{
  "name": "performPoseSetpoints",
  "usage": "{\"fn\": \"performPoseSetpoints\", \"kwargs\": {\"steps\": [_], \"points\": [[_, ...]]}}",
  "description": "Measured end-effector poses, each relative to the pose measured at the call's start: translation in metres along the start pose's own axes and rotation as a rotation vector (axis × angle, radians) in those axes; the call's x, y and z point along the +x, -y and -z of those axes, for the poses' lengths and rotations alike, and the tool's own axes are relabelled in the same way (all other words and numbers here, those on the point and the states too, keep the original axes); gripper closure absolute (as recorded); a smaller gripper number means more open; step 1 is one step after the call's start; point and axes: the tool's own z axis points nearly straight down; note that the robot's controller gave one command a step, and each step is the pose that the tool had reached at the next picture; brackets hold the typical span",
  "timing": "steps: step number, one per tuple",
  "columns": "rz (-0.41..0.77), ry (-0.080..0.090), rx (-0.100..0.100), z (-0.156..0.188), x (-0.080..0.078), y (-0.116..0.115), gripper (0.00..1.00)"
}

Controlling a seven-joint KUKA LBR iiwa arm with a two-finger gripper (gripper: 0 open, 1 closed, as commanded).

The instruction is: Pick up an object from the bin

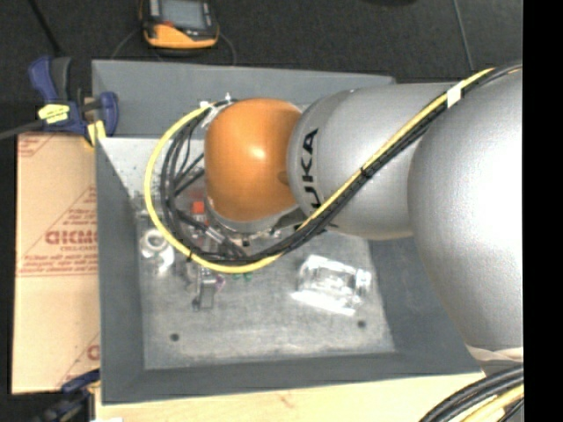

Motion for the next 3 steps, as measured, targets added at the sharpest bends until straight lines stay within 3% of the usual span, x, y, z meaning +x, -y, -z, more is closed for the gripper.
{"fn": "performPoseSetpoints", "kwargs": {"steps": [1,2,3], "points": [[0.392,0.029,-0.001,-0.096,0.068,0.042,0.00],[0.208,0.016,-0.003,0.034,0.030,0.017,0.00],[0.133,0.001,0.001,-0.079,0.006,0.045,0.00]]}}
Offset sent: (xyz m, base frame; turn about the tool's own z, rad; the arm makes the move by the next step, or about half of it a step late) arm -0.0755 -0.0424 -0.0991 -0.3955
